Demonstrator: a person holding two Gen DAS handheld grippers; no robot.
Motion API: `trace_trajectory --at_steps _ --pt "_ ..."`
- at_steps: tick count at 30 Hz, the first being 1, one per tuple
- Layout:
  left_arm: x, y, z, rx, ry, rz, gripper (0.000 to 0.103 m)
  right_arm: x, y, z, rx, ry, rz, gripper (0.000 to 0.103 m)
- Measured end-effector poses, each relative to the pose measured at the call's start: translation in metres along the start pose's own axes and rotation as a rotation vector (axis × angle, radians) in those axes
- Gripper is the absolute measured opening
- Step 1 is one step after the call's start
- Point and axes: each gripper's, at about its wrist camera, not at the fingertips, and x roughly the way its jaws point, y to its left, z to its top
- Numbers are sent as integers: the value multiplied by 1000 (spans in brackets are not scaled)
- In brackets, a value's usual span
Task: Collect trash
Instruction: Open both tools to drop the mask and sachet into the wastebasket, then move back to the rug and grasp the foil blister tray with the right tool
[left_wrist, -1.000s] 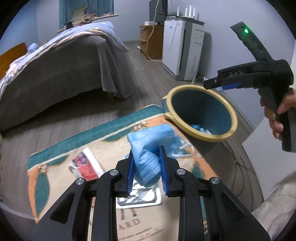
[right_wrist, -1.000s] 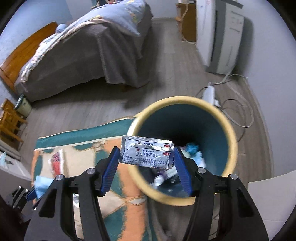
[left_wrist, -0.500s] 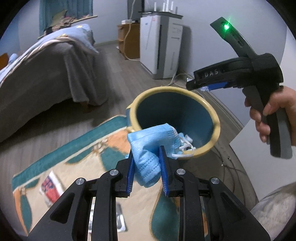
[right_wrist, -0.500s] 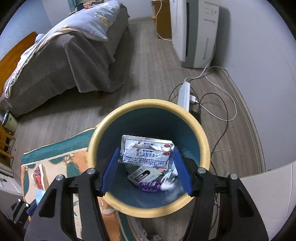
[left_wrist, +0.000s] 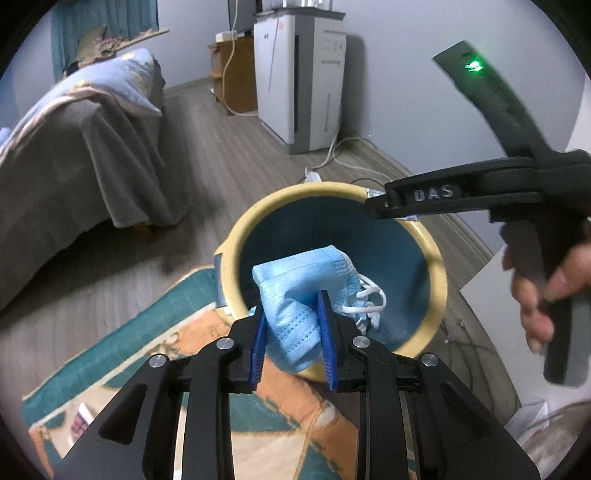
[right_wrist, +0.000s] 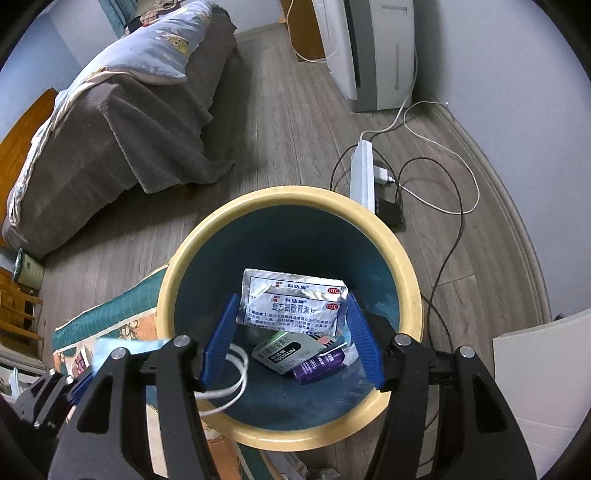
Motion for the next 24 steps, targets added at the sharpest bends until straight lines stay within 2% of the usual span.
trace_trajectory --at_steps 2,5,6,7,8,13,21,24 --pt "11 -2 3 -4 12 -2 29 2 -1 2 7 3 9 59" --pt "21 -4 5 7 18 -1 43 5 -6 3 31 12 23 61" --pt "22 -5 5 10 15 -3 56 7 -8 3 38 16 23 63" --pt "21 -6 4 14 7 1 65 8 -9 3 42 20 25 70" --pt "20 -7 3 19 -2 -5 65 9 -10 3 43 21 25 74" --pt "13 2 -3 0 -7 5 67 10 -8 3 35 21 16 75" --pt "-21 39 -22 -85 -38 58 85 3 8 0 -5 7 3 86" --pt "-39 56 -35 -95 -48 102 86 -1 22 -2 -27 3 24 92"
